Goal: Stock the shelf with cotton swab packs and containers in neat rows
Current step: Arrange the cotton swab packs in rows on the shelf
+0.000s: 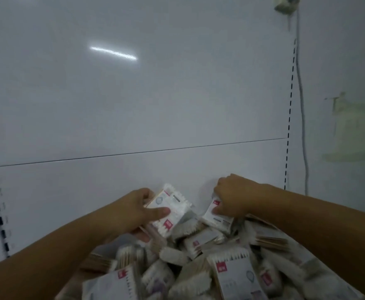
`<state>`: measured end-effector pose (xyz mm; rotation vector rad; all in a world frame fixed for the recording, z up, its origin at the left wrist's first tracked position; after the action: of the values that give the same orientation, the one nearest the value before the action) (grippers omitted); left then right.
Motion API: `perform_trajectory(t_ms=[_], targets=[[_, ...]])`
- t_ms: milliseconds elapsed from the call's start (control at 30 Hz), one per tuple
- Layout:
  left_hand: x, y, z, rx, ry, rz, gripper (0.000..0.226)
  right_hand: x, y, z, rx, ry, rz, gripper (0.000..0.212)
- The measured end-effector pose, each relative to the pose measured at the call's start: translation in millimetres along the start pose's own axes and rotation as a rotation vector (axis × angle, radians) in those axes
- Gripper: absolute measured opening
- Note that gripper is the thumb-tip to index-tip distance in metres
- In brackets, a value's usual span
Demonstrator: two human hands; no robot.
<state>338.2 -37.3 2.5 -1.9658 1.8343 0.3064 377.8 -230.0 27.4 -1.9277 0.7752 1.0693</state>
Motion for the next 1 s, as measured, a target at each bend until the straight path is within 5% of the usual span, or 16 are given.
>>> perform_trajectory(t_ms=[100,233,433,567,867,1000], targets=[[-18.3,1.5,-1.0,-0.010,0.160,-0.149,0.024,12.8,-9.3,4.4,-0.034,0.028,0.019,0.034],[-13.9,2.8,2.5,-0.122,0.341,-0.145,0.014,14.7,-22.4,-1.9,-0.052,-0.116,-0.011,0.011],[0.1,0.3,2.9,-0.213,0.455,-0.092,0.019,22.0,-25.5,-7.7,-0.080,-0.167,0.101,0.040],[1.9,0.8,2.5,-0.211,0.427,-0.096,0.025,12.5,-31.6,-7.8,-0.105,-0.207,0.016,0.040],[-50.5,5.3,-7.5,-0.175,-0.242,-0.296,0.010,-51.8,-35.2,-27.1,-0.101,-1.004,-0.367,0.026],[-19.1,-5.1,-23.5,-0.183,0.070,-0.288,0.018,-76.8,-29.0,-21.5,-0.184,-1.271,-0.386,0.023]])
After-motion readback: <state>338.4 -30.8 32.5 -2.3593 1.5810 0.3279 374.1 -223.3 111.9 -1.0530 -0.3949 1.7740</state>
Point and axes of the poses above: each hand's wrist, its own y-axis away from the middle knuckle, its own x-axis out of the palm, z = x × y, the point moved 9 cm from there along -y, towards the middle knuckle, and after that the axes turned 12 degrees about -z, right-handed, at the moved point
